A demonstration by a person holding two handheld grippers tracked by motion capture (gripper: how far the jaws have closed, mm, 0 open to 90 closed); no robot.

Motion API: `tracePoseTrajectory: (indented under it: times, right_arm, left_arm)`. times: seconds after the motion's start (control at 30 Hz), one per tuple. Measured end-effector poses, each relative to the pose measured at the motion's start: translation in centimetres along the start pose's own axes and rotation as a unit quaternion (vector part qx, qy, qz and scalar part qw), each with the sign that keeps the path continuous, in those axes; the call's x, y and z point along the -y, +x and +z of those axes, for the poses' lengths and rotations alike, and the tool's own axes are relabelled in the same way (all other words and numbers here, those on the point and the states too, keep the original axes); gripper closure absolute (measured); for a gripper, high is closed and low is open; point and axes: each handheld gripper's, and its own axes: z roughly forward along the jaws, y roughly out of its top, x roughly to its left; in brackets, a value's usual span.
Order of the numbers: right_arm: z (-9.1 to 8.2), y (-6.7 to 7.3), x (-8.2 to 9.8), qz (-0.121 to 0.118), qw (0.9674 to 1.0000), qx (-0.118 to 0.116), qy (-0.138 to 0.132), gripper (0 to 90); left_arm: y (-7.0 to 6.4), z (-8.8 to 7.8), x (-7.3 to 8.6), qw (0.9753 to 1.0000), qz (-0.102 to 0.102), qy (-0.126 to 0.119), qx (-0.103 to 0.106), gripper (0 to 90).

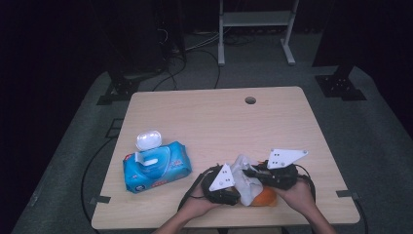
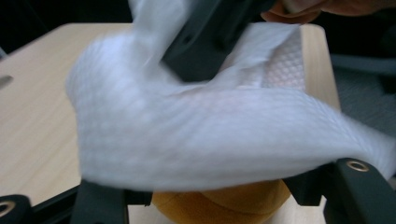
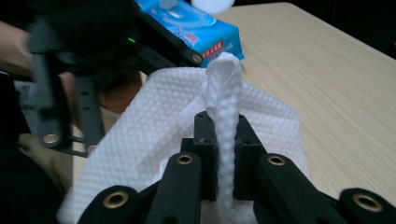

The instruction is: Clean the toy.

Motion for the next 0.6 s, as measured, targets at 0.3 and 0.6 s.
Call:
tracePoseTrajectory:
  times: [0.3,0.6]
  right_arm:
    - [-1.4,-0.9,0.6,0.02,0.9997,0.013,-0.011,82.7]
    - [-1.7,-1.4,1.0,0.008,0.9984,0.054,0.012,65.2]
  left_arm:
    - [-0.5,0.2,-0.1,0.9998,0.019,-0.002,0.0,38.4]
    - [0.9,0.1,0.6,0.999,-0.043,0.005,0.009,36.4]
